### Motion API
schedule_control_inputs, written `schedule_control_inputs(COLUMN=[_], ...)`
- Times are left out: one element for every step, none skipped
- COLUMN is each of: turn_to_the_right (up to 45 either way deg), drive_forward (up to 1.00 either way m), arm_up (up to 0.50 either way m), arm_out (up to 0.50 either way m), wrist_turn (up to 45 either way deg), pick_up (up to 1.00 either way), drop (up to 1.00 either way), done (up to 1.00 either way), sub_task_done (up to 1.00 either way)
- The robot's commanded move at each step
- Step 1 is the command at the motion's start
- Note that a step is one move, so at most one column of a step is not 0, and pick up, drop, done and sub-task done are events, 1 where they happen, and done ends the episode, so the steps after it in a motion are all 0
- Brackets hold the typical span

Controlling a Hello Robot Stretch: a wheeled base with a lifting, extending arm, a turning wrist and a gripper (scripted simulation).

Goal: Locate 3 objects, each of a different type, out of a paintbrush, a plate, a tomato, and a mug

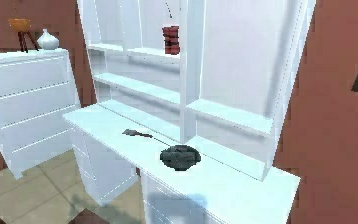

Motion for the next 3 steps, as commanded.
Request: schedule_control_inputs(turn_to_the_right=[0.0, -45.0, -45.0], drive_forward=[0.00, 0.00, 0.00], arm_up=[0.00, 0.00, 0.00], arm_out=[0.00, 0.00, 0.00], wrist_turn=[0.0, 0.0, 0.0], pick_up=[0.00, 0.00, 0.00], drop=[0.00, 0.00, 0.00], done=[0.00, 0.00, 0.00], sub_task_done=[1.00, 0.00, 0.00])
